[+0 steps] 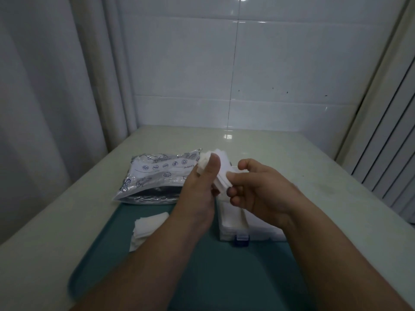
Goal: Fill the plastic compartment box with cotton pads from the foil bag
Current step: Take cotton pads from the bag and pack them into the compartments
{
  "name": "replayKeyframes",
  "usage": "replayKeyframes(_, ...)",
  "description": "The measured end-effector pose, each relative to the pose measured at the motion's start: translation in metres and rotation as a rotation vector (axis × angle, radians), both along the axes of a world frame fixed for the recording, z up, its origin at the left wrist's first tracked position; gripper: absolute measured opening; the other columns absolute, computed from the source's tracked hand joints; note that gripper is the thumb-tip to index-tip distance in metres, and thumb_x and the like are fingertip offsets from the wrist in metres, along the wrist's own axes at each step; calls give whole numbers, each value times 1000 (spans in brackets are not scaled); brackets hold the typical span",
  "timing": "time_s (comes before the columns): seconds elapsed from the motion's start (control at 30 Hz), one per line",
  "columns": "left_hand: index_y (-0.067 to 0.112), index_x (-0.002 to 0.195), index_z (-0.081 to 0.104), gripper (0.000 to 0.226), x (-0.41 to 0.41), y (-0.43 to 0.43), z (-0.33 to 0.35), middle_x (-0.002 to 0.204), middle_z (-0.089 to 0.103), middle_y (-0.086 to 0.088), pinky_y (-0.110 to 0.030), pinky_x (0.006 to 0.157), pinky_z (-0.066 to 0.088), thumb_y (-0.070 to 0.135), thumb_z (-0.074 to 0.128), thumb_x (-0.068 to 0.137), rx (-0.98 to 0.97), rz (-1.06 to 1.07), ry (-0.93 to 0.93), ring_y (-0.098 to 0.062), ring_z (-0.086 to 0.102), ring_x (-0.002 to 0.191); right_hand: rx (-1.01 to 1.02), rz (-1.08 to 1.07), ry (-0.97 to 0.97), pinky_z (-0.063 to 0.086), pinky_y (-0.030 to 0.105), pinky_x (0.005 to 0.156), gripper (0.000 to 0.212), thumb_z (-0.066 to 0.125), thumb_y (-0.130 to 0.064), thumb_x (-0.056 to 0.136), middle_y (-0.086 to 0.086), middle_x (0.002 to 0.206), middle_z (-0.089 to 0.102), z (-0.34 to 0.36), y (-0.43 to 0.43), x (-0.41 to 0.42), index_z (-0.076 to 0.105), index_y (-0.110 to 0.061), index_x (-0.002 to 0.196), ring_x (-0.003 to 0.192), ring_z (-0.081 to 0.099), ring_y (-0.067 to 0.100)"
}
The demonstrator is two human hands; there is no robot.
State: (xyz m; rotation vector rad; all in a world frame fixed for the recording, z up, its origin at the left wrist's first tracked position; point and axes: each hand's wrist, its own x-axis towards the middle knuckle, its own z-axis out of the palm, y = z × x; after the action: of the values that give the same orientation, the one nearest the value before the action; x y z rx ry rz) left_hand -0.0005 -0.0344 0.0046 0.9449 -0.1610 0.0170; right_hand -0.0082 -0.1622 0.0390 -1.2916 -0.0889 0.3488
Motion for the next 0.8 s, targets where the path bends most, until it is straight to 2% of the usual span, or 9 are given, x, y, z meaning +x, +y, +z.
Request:
replayKeyframes(0.1, 9, 101, 61, 43, 1, 2, 1, 91, 70, -8, -34, 74, 57, 39, 65, 69, -49, -36, 17, -16, 69, 79, -174, 11, -46, 48, 26, 50, 20, 64, -10, 90, 13, 80, 67, -2, 0, -1, 47, -12, 100, 58, 58, 17)
replayKeyframes(0.2, 9, 100, 59, 30, 5, 5, 1, 81, 68, -7, -32, 66, 56, 20, 68, 74, -31, 15, 14, -18, 67, 75, -812, -132, -317, 50, 27, 53, 27, 69, -36, 86, 2, 74, 73, -9, 0, 4, 49, -21, 98, 54, 62, 11)
replayKeyframes(0.23, 9, 102, 58, 26, 6, 6, 1, 79, 67, -8, -31, 64, 57, 12, 68, 78, -31, 37, 21, -20, 67, 75, -926, -220, -416, 52, 27, 56, 29, 71, -40, 82, 0, 73, 71, -9, -2, 6, 49, -25, 94, 57, 62, 10)
replayKeyframes(0.3, 13, 111, 56, 30, 8, 7, -1, 87, 67, -10, -35, 66, 56, 6, 66, 84, -14, 73, 46, -22, 68, 78, -946, -322, -580, 52, 24, 61, 34, 77, -38, 76, -6, 80, 66, -8, -4, 8, 48, -32, 92, 67, 60, 8)
replayKeyframes(0.4, 22, 123, 55, 48, 8, 6, -3, 113, 62, -14, -37, 67, 55, 17, 76, 80, 105, 131, 59, -23, 66, 93, -913, -250, -745, 46, 19, 83, 59, 82, -33, 71, -20, 117, 54, -8, -6, 8, 42, -43, 113, 100, 52, -1)
replayKeyframes(0.5, 20, 124, 55, 47, 6, 5, -2, 106, 63, -14, -33, 61, 53, 24, 73, 81, 108, 107, 66, -20, 66, 82, -952, -83, -787, 33, 27, 108, 95, 86, -31, 67, -26, 143, 36, -11, -4, 6, 26, -51, 137, 129, 36, -1)
replayKeyframes(0.63, 25, 124, 55, 57, 6, 4, -4, 110, 70, -11, -44, 77, 55, 33, 77, 72, 84, 12, 120, -27, 71, 93, -1017, 58, -782, 33, 26, 107, 128, 92, -34, 57, -24, 149, 33, -15, 6, 5, 2, -59, 143, 131, 35, 1)
replayKeyframes(0.7, 27, 126, 52, 48, 8, 4, -4, 115, 69, -9, -44, 77, 56, 20, 72, 82, 53, -20, 132, -28, 70, 99, -1069, 20, -820, 35, 31, 110, 127, 90, -32, 62, -19, 148, 39, -15, 12, 6, -2, -54, 145, 132, 39, 7)
replayKeyframes(0.8, 22, 131, 49, 55, 8, 4, -3, 113, 66, -9, -34, 70, 56, 3, 66, 82, 13, -61, 93, -25, 67, 95, -1039, -63, -851, 39, 37, 109, 118, 86, -31, 68, -15, 141, 48, -13, 10, 6, 1, -48, 148, 128, 45, 12)
